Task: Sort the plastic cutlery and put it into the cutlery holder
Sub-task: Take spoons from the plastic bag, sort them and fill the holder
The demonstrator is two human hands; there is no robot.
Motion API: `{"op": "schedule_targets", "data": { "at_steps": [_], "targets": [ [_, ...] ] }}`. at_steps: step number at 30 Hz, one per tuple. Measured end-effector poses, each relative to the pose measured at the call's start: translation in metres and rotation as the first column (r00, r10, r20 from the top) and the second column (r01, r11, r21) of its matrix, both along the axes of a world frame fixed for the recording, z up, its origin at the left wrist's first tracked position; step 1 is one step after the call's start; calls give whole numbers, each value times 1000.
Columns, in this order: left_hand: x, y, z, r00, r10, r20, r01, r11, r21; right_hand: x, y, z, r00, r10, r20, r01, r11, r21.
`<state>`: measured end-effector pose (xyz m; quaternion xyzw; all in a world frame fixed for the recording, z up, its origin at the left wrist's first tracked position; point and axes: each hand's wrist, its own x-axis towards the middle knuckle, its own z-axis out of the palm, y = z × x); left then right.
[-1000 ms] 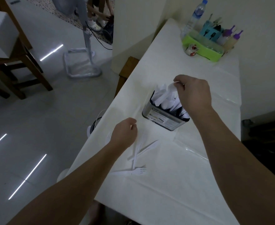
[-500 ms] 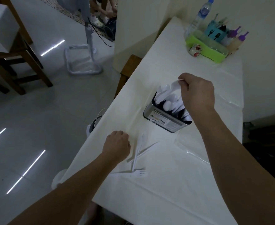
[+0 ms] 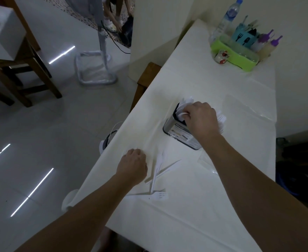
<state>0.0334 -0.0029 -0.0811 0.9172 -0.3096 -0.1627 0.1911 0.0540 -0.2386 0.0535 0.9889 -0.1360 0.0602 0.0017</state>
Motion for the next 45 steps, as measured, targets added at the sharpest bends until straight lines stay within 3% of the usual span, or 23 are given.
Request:
{"op": "schedule_targets", "data": {
  "at_steps": [9, 14, 18, 20, 23, 28, 31, 34, 39, 41, 45],
  "targets": [
    [3, 5, 6, 1000, 15, -20, -17, 996, -93, -3, 14, -6, 997, -76, -11, 76, 997, -22],
    [2, 18, 16, 998, 57, -3, -57, 989, -135, -27, 34, 1, 975, -69, 212, 73, 997, -11],
    [5, 44, 22, 967, 252, -28, -252, 948, -196, -59, 64, -4, 946, -15, 324, -3, 999, 53],
    [4, 61, 25, 927, 368, -75, -375, 911, -173, -80, 85, -14, 955, -99, 280, 34, 973, 227],
    [-1, 82, 22, 893, 425, -148, -435, 900, -39, -111, 118, -43, 970, -242, 13, 210, 865, 457],
    [-13, 95, 9, 878, 418, -232, -400, 909, 121, -147, 163, -91, 887, -285, -362, 426, 807, 409],
    [-19, 94, 10, 879, 418, -231, -393, 908, 147, -158, 182, -110, 761, -412, -500, 626, 669, 401],
    [-23, 86, 12, 871, 427, -241, -402, 904, 147, -163, 194, -126, 688, -459, -562, 720, 529, 449],
    [-28, 66, 9, 901, 407, -152, -379, 907, 184, -164, 205, -136, 636, -496, -591, 772, 396, 497],
    [-27, 62, 9, 893, 428, -138, -397, 895, 204, -161, 205, -138, 608, -521, -600, 787, 290, 545],
    [-16, 63, 4, 864, 438, -247, -405, 898, 175, -158, 203, -136, 548, -575, -608, 783, 98, 614]
  ]
}}
